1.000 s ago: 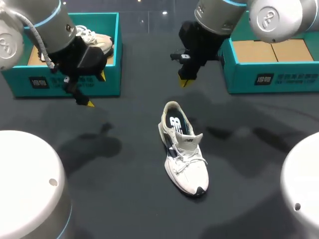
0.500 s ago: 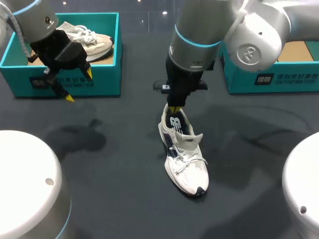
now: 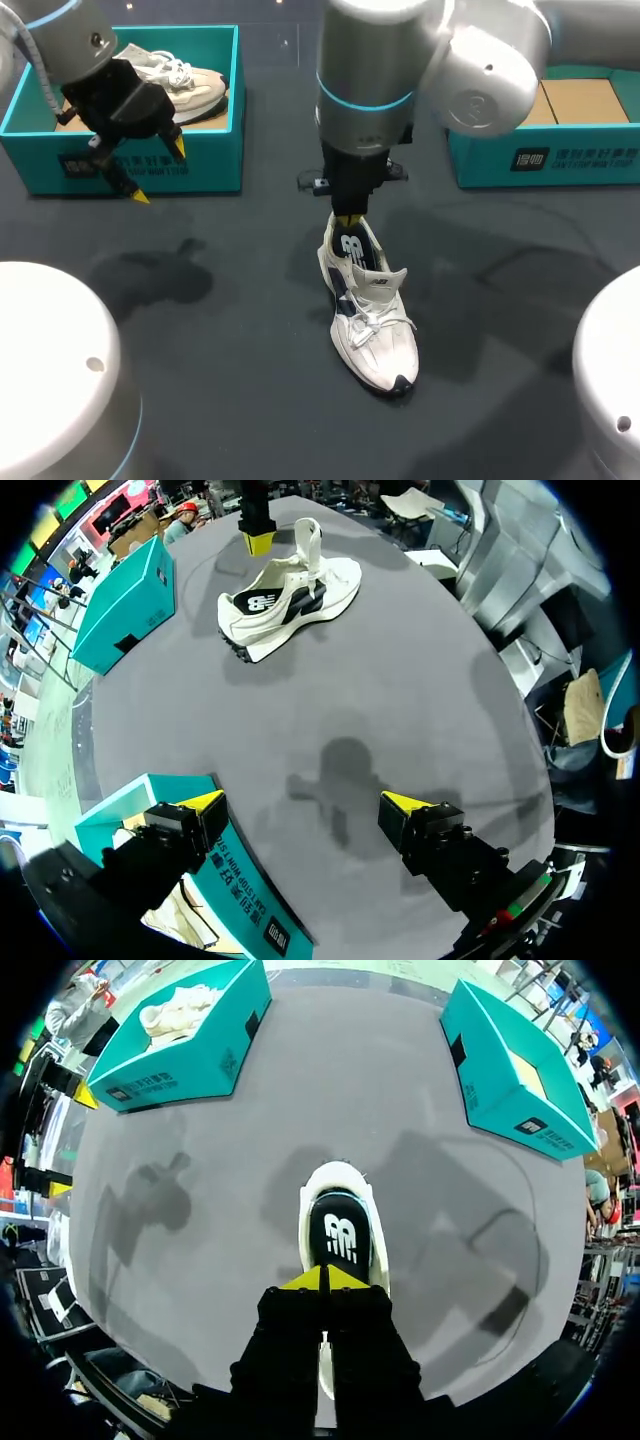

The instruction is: Take the shoe out of the shoebox, open the shoe tongue, remove and reinsert the insole, then place the shoe into the shoebox

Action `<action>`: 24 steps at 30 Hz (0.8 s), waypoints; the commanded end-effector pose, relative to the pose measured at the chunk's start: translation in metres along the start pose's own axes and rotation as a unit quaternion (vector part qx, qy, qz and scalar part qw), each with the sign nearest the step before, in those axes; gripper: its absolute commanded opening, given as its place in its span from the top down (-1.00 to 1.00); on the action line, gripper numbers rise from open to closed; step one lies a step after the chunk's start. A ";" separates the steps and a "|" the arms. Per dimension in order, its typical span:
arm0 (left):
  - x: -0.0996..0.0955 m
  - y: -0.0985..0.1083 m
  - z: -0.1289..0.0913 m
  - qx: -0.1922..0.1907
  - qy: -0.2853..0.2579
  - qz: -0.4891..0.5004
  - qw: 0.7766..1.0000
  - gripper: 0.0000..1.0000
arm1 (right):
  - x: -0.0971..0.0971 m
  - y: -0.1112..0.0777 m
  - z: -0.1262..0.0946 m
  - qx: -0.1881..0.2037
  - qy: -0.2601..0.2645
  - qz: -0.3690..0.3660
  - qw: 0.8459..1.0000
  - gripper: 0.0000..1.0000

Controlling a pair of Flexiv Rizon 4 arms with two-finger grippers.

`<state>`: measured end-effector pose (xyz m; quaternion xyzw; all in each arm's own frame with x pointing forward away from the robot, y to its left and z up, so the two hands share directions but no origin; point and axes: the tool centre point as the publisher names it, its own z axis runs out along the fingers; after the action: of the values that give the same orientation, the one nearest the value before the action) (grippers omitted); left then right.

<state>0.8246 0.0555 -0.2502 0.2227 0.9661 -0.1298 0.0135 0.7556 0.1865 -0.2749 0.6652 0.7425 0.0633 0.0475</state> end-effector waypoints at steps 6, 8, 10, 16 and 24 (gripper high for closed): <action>0.000 0.000 0.000 -0.001 0.001 0.000 1.000 -1.00 | -0.001 -0.001 0.041 -0.008 -0.075 0.022 0.997 1.00; 0.000 0.000 0.000 -0.001 0.001 0.000 1.000 -1.00 | -0.001 -0.001 0.041 -0.008 -0.075 0.022 0.997 1.00; 0.000 0.000 0.000 -0.001 0.001 0.000 1.000 -1.00 | -0.001 -0.001 0.041 -0.008 -0.075 0.022 0.997 1.00; 0.000 0.000 0.000 -0.001 0.001 0.000 1.000 -1.00 | -0.001 -0.001 0.041 -0.008 -0.075 0.022 0.997 1.00; 0.000 0.000 0.000 -0.001 0.001 0.000 1.000 -1.00 | -0.013 -0.001 0.066 -0.020 -0.117 0.007 0.993 1.00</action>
<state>0.8246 0.0555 -0.2497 0.2228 0.9662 -0.1294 0.0131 0.7677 0.1694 -0.3328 0.6727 0.7272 0.0055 0.1363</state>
